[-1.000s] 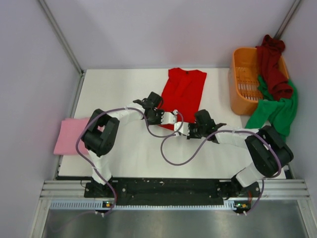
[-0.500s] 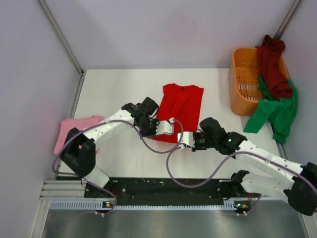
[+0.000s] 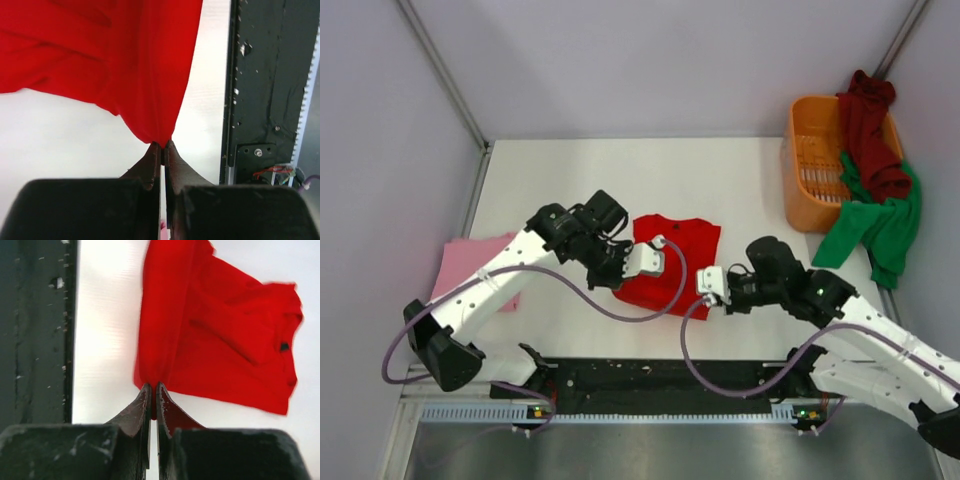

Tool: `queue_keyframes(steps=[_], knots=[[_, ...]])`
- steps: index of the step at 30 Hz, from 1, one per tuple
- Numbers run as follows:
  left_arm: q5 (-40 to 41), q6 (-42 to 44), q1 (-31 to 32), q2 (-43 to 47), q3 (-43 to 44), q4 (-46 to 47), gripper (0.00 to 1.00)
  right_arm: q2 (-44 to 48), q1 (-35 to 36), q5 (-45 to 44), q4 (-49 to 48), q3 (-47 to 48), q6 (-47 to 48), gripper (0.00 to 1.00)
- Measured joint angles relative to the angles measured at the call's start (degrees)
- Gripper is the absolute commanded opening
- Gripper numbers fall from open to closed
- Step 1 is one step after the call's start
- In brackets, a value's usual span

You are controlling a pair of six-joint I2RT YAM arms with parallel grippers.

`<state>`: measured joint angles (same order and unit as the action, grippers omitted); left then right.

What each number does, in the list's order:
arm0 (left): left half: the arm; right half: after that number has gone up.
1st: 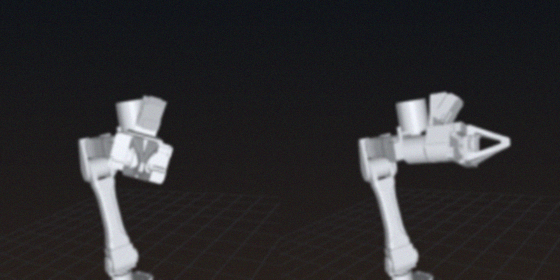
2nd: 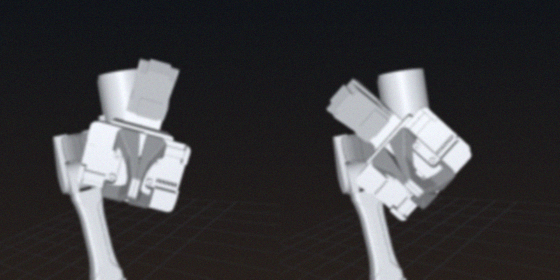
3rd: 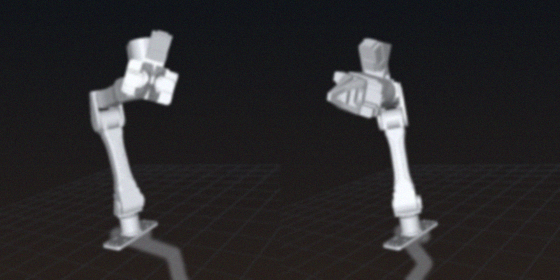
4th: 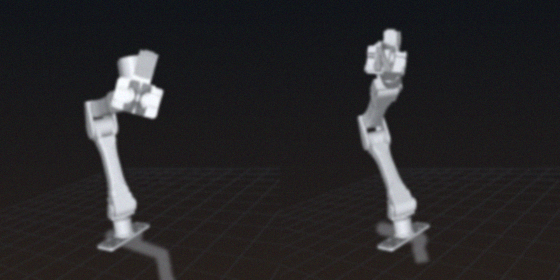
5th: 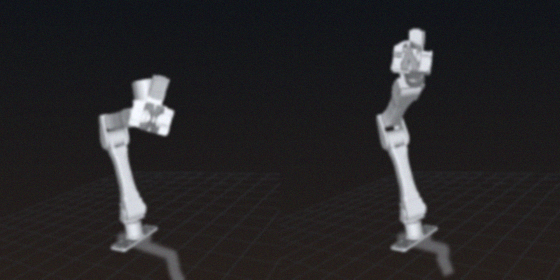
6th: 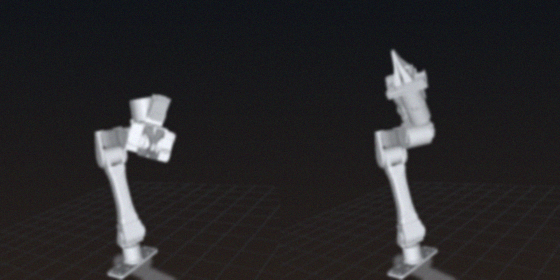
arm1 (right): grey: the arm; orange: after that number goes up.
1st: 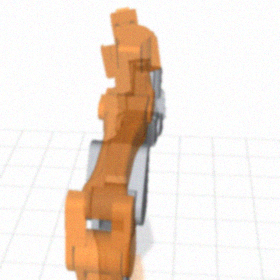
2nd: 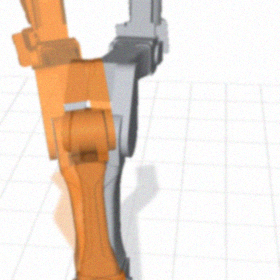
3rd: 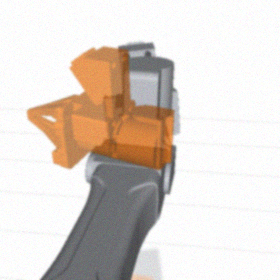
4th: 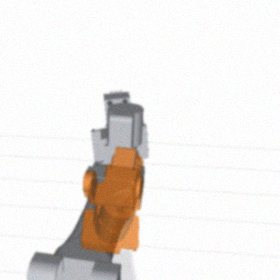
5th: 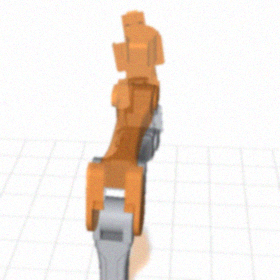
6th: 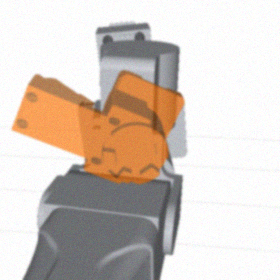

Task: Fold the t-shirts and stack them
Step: Fold the long partially folded tshirt into a neat square

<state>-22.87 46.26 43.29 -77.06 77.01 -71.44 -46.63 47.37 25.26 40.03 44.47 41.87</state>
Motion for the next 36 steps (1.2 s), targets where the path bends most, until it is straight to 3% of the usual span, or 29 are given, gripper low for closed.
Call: queue_keyframes(steps=[7, 15, 25, 36], knots=[[2.8, -5.7, -5.3, -4.3, 7.7, 3.3, 0.00, -10.9, -13.4, 0.5, -5.1, 5.5, -4.5, 0.00], [3.9, -10.2, -16.3, -26.5, 27.0, 8.3, 0.00, -24.4, -23.6, 0.6, -18.1, 10.8, -9.4, 0.00], [8.0, -12.2, -16.6, -48.4, 44.9, 11.3, 0.00, -41.1, -31.4, -1.1, -24.6, 16.6, -13.7, 0.00], [13.0, -15.3, -15.7, -56.7, 46.9, 19.5, 0.00, -52.6, -32.4, -7.9, -28.1, 21.0, -18.1, 0.00]])
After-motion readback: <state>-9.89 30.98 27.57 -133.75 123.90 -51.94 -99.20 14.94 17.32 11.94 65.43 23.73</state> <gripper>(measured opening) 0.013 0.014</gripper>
